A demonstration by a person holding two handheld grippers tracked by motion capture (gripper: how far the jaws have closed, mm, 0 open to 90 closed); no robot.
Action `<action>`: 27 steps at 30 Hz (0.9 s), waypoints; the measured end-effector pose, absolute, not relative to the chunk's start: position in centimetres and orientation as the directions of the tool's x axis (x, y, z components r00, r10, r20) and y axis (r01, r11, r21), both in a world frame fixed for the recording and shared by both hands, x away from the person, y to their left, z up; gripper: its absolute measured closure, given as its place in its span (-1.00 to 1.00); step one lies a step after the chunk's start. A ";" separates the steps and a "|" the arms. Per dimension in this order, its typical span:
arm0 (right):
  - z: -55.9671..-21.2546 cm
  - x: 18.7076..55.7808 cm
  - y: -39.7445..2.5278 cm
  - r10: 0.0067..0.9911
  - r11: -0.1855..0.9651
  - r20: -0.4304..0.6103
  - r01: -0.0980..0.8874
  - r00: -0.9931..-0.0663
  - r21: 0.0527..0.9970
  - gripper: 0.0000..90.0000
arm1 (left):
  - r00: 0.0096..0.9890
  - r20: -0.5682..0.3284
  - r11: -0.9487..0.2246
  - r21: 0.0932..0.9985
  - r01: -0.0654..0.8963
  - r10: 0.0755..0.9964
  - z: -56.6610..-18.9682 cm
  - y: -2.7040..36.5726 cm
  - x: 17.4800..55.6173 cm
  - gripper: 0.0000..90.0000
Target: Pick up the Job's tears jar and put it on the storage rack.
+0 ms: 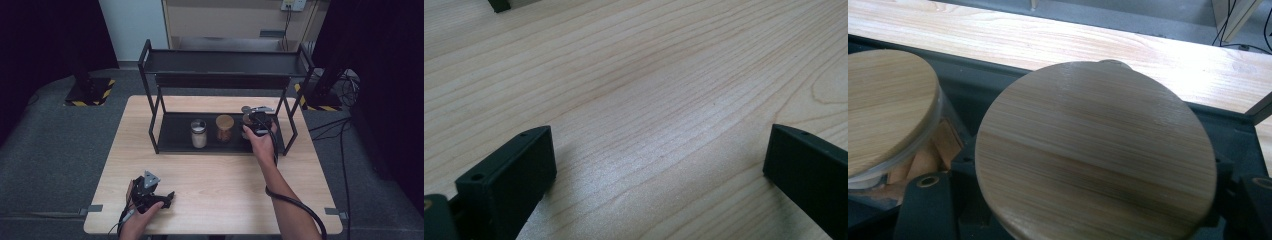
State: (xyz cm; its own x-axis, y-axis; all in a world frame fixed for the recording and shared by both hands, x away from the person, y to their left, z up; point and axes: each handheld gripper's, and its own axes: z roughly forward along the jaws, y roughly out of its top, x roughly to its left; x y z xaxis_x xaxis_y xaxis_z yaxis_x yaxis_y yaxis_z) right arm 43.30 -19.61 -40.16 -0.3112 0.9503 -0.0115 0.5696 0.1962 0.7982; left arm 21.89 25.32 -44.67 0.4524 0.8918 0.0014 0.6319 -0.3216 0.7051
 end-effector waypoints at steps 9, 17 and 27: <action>-40.4 43.2 -19.8 0.950 0.195 -0.009 0.571 -0.312 0.797 -0.42 | 0.452 0.001 -0.322 0.705 0.632 0.892 -44.7 25.3 21.9 -1.00; -40.9 43.1 -19.7 0.950 0.195 -0.006 0.575 -0.314 0.795 -0.42 | 0.453 0.002 -0.322 0.705 0.632 0.892 -44.7 25.3 21.9 -1.00; -41.1 43.1 -19.7 0.950 0.194 -0.004 0.579 -0.313 0.792 -0.42 | 0.453 0.001 -0.322 0.705 0.632 0.892 -44.7 25.3 21.9 -1.00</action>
